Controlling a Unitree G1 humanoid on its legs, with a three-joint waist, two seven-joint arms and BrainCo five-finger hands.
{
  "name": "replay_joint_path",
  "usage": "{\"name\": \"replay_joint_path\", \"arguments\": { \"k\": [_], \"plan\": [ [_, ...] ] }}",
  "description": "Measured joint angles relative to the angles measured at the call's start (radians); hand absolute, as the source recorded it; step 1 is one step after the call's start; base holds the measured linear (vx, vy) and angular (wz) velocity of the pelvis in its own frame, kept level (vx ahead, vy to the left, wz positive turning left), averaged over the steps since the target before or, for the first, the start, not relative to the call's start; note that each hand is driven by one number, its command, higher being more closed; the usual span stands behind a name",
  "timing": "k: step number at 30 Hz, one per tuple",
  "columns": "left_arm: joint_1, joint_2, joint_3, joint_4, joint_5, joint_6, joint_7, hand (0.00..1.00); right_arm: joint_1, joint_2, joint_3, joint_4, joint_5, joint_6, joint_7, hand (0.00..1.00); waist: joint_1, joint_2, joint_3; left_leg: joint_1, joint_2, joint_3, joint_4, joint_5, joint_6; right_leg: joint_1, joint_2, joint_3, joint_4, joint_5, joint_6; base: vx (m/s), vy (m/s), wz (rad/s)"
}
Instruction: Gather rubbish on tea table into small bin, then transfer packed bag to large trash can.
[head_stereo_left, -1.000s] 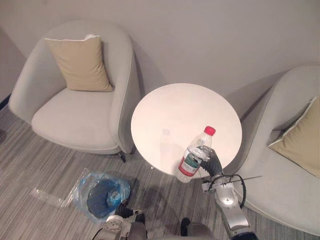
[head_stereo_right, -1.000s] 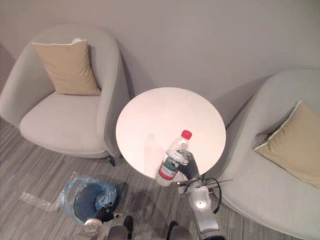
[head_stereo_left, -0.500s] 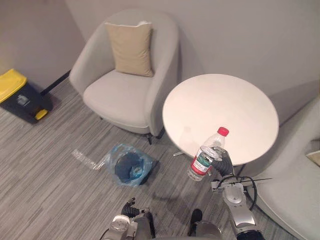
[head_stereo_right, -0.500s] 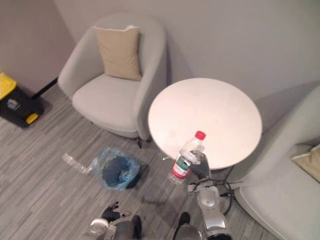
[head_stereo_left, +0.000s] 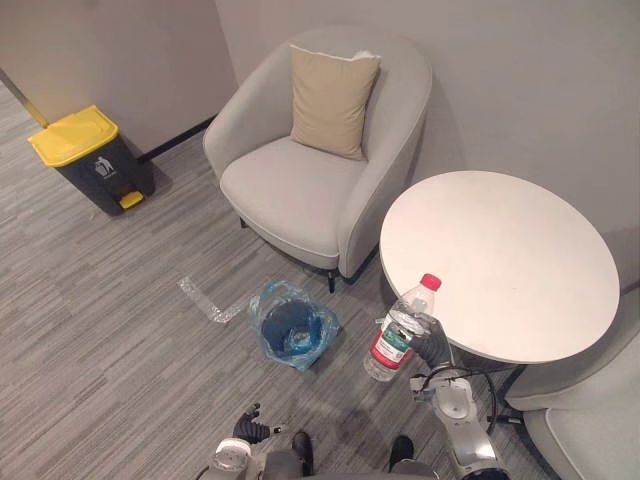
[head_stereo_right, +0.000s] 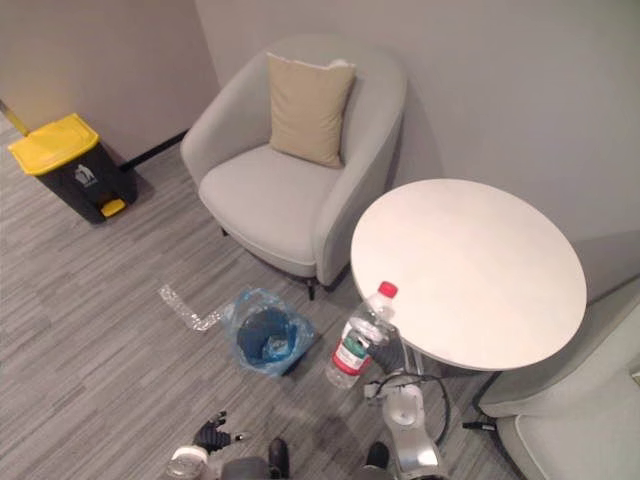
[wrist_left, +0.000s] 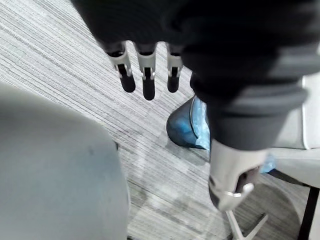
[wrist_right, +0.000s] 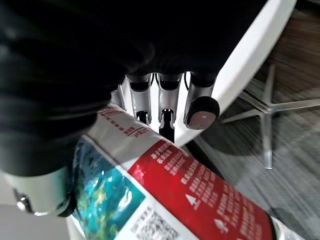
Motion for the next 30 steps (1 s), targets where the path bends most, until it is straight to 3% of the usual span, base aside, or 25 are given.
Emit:
{"name": "replay_joint_path", "arguments": {
  "k": [4, 5, 7, 8, 9, 10, 13, 15, 17, 18, 20, 22, 23, 25, 30],
  "plan": [
    [-0.003, 0.004, -0.006, -0.002, -0.001, 0.003, 0.002, 0.0, 0.002, -0.009, -0.003, 0.0, -0.007, 0.002, -0.002, 1.0, -0.014, 0.001, 0.004, 0.029, -0.017, -0.095, -0.003, 0.0, 0.007, -0.127, -0.019, 0.109, 0.323, -0.034, -0.034, 0.22, 0.028, 0.61],
    [-0.01, 0.01, -0.005, 0.0, -0.001, 0.007, 0.005, 0.0, 0.003, -0.005, 0.003, -0.001, -0.012, 0.001, -0.001, 1.0, -0.026, 0.004, 0.009, 0.037, -0.002, -0.132, -0.013, 0.002, 0.009, -0.135, 0.035, 0.161, 0.315, -0.099, -0.035, 0.22, -0.116, 0.92],
    [-0.031, 0.015, 0.001, 0.02, -0.001, 0.013, 0.014, 0.0, -0.003, -0.006, 0.01, -0.001, -0.019, -0.002, 0.005, 1.0, -0.031, 0.003, 0.029, 0.07, 0.011, -0.197, -0.052, 0.005, 0.004, -0.141, 0.149, 0.224, 0.229, -0.128, -0.06, 0.15, -0.198, 0.97],
    [-0.037, 0.013, -0.001, 0.037, -0.001, 0.013, 0.015, 0.0, 0.0, -0.008, 0.003, -0.001, -0.018, -0.002, 0.007, 1.0, -0.037, 0.001, 0.028, 0.077, 0.006, -0.232, -0.067, 0.014, -0.011, -0.146, 0.194, 0.241, 0.122, -0.102, -0.073, 0.18, -0.252, 1.26],
    [-0.044, 0.005, 0.0, 0.05, 0.002, 0.014, 0.013, 0.0, 0.001, -0.019, -0.009, -0.002, -0.017, -0.002, 0.007, 1.0, -0.043, -0.008, 0.038, 0.087, -0.015, -0.266, -0.061, 0.014, -0.014, -0.117, 0.198, 0.233, 0.047, -0.023, -0.139, 0.16, -0.218, 1.05],
    [-0.046, -0.008, -0.001, 0.051, 0.002, 0.015, 0.013, 0.0, 0.002, -0.028, -0.016, -0.002, -0.017, -0.001, 0.007, 1.0, -0.046, 0.004, 0.045, 0.096, -0.009, -0.275, -0.066, 0.02, -0.024, -0.1, 0.199, 0.217, 0.042, -0.012, -0.138, 0.19, -0.159, 0.79],
    [-0.027, -0.032, 0.009, 0.045, 0.003, 0.012, 0.008, 0.0, 0.002, -0.047, -0.031, -0.008, -0.017, 0.002, 0.008, 1.0, -0.042, 0.047, 0.047, 0.112, 0.03, -0.242, -0.127, 0.046, -0.067, -0.066, 0.215, 0.169, 0.014, -0.009, -0.136, 0.17, -0.097, 0.41],
    [-0.025, -0.031, 0.042, 0.037, 0.003, 0.011, 0.008, 0.0, 0.005, -0.045, -0.043, -0.009, -0.017, 0.002, 0.007, 1.0, -0.042, 0.035, 0.058, 0.104, 0.041, -0.195, -0.08, 0.061, -0.093, -0.029, 0.216, 0.157, 0.005, -0.01, -0.137, 0.12, -0.071, 0.44],
    [-0.024, -0.029, 0.075, 0.008, 0.003, 0.009, 0.006, 0.0, 0.024, -0.043, -0.04, -0.052, -0.016, 0.001, 0.007, 1.0, -0.033, 0.01, 0.077, 0.039, 0.057, -0.109, 0.105, 0.053, -0.105, 0.045, 0.215, 0.153, -0.041, -0.015, -0.144, 0.08, -0.031, 0.44],
    [-0.022, -0.028, 0.081, -0.004, 0.002, 0.009, 0.006, 0.0, 0.024, -0.042, -0.037, -0.068, -0.016, 0.001, 0.008, 1.0, -0.026, 0.008, 0.078, 0.017, 0.074, -0.064, 0.158, 0.042, -0.105, 0.059, 0.218, 0.152, -0.055, -0.017, -0.147, 0.02, 0.024, 0.11],
    [-0.022, -0.033, 0.081, -0.005, 0.002, 0.008, 0.006, 0.0, 0.01, -0.042, -0.036, -0.085, -0.013, -0.003, 0.008, 1.0, -0.017, 0.016, 0.078, -0.005, 0.12, 0.028, 0.183, 0.001, -0.058, 0.069, 0.224, 0.152, -0.072, -0.026, -0.161, 0.01, 0.082, -0.03],
    [-0.025, -0.033, 0.083, -0.006, 0.0, 0.009, 0.006, 0.0, 0.012, -0.038, -0.037, -0.086, -0.006, -0.003, 0.007, 1.0, -0.017, 0.032, 0.077, -0.006, 0.145, 0.034, 0.093, -0.001, -0.05, 0.067, 0.221, 0.151, -0.069, -0.031, -0.15, 0.01, 0.214, 0.12],
    [-0.029, -0.031, 0.083, -0.012, -0.002, 0.009, 0.006, 0.0, 0.012, -0.038, -0.037, -0.079, -0.005, 0.001, 0.007, 1.0, -0.014, 0.023, 0.088, 0.012, 0.13, 0.034, 0.038, 0.015, -0.058, 0.063, 0.204, 0.16, -0.051, -0.038, -0.129, 0.01, 0.215, 0.11],
    [-0.028, -0.016, 0.08, -0.011, -0.003, 0.009, 0.01, 0.0, 0.014, -0.026, -0.021, -0.076, 0.0, 0.005, 0.009, 1.0, -0.01, -0.004, 0.086, 0.038, 0.077, 0.046, -0.022, 0.05, -0.039, 0.063, 0.168, 0.189, -0.082, -0.026, -0.097, 0.02, 0.186, 0.08],
    [-0.032, 0.008, 0.072, -0.004, -0.015, 0.011, 0.014, 0.0, -0.03, -0.032, 0.005, -0.03, -0.02, 0.006, 0.014, 1.0, -0.008, -0.001, 0.085, 0.04, 0.013, 0.066, -0.06, 0.064, -0.015, 0.05, 0.121, 0.226, -0.133, 0.012, -0.054, 0.03, 0.158, -0.14]
  ]
}}
